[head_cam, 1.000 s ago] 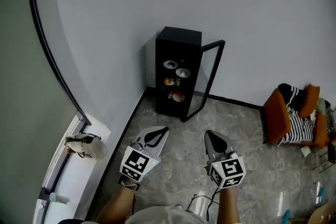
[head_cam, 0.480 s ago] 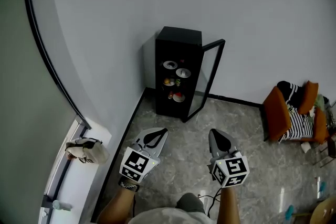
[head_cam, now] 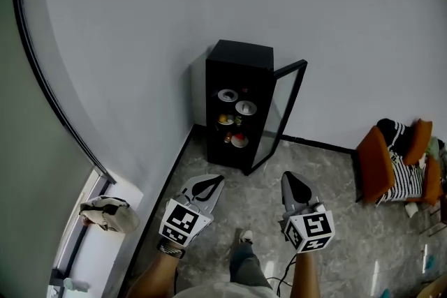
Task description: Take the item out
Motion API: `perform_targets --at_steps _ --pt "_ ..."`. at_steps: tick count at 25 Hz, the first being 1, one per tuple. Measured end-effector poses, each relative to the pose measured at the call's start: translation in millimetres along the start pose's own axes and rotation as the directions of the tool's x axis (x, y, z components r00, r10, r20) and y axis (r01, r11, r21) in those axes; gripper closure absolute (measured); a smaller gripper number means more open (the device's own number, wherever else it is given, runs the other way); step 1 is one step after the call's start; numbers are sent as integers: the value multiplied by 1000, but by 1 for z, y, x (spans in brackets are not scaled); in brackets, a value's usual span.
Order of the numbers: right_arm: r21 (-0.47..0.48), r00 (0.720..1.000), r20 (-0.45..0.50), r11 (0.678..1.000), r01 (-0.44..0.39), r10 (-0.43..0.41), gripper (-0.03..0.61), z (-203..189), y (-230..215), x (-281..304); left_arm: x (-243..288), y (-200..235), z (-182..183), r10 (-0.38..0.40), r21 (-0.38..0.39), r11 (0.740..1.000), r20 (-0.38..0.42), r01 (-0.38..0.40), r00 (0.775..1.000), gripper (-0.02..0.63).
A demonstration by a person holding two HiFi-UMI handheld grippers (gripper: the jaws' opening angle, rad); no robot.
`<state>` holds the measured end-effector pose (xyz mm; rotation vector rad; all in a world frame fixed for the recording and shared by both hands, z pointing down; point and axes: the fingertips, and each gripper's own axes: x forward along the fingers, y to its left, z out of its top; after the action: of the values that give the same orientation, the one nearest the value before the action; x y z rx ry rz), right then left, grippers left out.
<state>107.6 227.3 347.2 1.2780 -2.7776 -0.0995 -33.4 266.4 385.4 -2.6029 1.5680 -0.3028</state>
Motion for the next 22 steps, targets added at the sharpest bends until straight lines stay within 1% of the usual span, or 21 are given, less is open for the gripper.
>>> perform_targets --at_steps 2,4,10,14,18,22 --pt "-36 1000 0 999 11 -11 571 -3 -24 29 30 20 -2 32 25 999 -18 -31 999 611" --pt "-66 1000 -5 998 1 -1 571 -4 -47 59 62 42 2 58 21 998 -18 -58 998 611" --pt "-55 998 -21 997 -55 54 571 2 -119 138 154 97 22 103 -1 995 -12 -103 995 611" --pt "-50 997 -27 996 -77 76 571 0 -154 174 201 115 30 113 -5 994 -17 -113 993 611" --pt "-40 995 -35 994 -99 98 571 -3 -181 203 234 128 32 123 -18 992 -23 -123 992 611" --pt "-33 992 -38 992 -125 124 571 -5 -200 231 265 144 23 124 -61 990 -40 -127 991 611"
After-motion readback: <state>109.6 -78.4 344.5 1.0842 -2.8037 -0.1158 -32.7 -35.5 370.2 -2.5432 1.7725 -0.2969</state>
